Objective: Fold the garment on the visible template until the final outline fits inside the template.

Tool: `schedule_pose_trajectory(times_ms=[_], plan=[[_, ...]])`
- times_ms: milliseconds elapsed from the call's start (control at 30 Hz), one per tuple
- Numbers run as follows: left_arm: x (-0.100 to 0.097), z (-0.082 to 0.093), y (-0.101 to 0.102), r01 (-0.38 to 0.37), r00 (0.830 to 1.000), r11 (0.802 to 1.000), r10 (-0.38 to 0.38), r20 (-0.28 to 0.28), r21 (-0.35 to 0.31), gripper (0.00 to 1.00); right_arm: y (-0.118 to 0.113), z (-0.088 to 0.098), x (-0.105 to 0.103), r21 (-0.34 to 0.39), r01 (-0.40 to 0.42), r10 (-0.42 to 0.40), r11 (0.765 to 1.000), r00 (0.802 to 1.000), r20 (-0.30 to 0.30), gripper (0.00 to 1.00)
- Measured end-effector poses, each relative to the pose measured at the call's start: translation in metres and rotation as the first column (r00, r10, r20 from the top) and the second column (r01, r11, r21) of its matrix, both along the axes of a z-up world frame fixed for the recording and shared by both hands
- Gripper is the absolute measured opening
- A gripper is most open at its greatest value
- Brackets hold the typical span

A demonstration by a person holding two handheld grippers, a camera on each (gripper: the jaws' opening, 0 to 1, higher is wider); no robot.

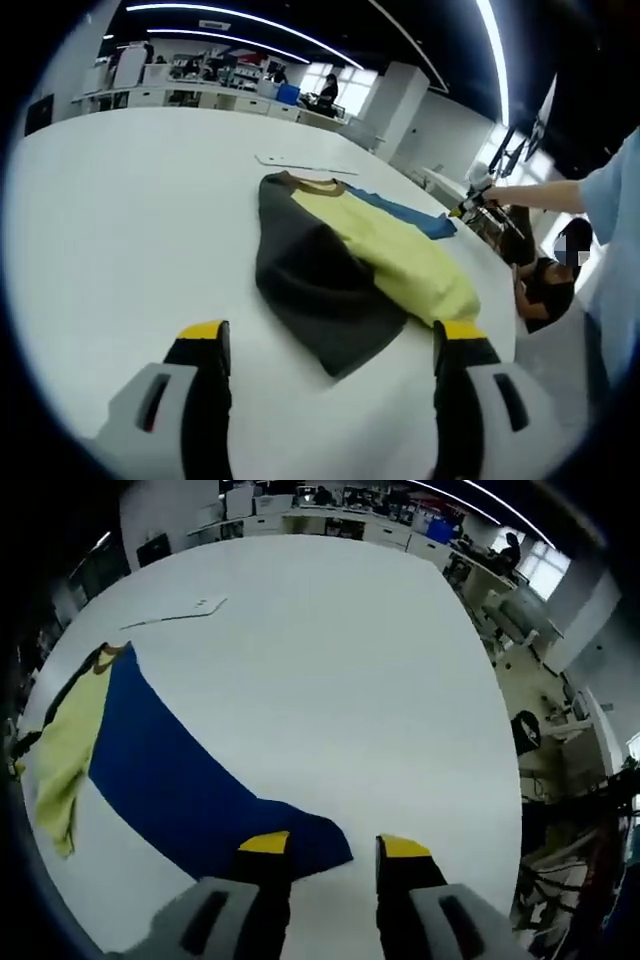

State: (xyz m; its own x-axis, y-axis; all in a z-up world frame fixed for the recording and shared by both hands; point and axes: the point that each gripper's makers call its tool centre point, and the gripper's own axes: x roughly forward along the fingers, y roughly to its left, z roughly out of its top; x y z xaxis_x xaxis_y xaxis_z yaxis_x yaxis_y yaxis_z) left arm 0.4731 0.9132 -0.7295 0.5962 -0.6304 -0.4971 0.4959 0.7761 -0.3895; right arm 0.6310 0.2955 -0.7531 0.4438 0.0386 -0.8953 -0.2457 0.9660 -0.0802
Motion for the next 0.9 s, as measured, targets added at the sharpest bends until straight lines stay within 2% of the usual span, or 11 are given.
schedule_pose_trajectory(times_ms=[133,300,600,733,800,833,900], plan=[[-0.001,0.001,-0.002,0.002,1.0,1.0,-0.002,0.002,-0.01,0.81,-0.003,0.004,-0.014,0.039,0.042,-0.043,0.998,0.999,0.018,0.36],[-0.001,0.004,-0.002,0.002,1.0,1.0,-0.002,0.011,-0.017,0.81,-0.007,0.002,-0.029,0.054,0.057,-0.058,0.997,0.998,0.016,0.41],[-0.004,0.003,-0.001,-0.004,1.0,1.0,0.004,0.01,-0.021,0.81,0.009,-0.006,-0.047,0.03,-0.045,0.045,0.999,0.999,0.022,0.31],[-0.006,0.002,-0.001,-0.007,1.0,1.0,0.007,0.007,-0.025,0.8,0.019,-0.009,-0.048,-0.014,-0.166,0.166,0.986,0.986,0.027,0.25],[-0.007,0.001,0.0,-0.012,1.0,1.0,0.012,0.003,-0.028,0.81,0.023,-0.01,-0.046,-0.036,-0.203,0.204,0.979,0.978,0.039,0.22],[-0.008,0.0,0.0,-0.014,1.0,0.999,0.014,0.0,-0.031,0.8,0.026,-0.012,-0.048,-0.04,-0.202,0.203,0.979,0.979,0.025,0.22],[-0.009,-0.002,0.001,-0.018,1.0,0.999,0.017,-0.004,-0.028,0.81,0.027,-0.014,-0.047,-0.071,-0.249,0.25,0.966,0.968,0.015,0.19]])
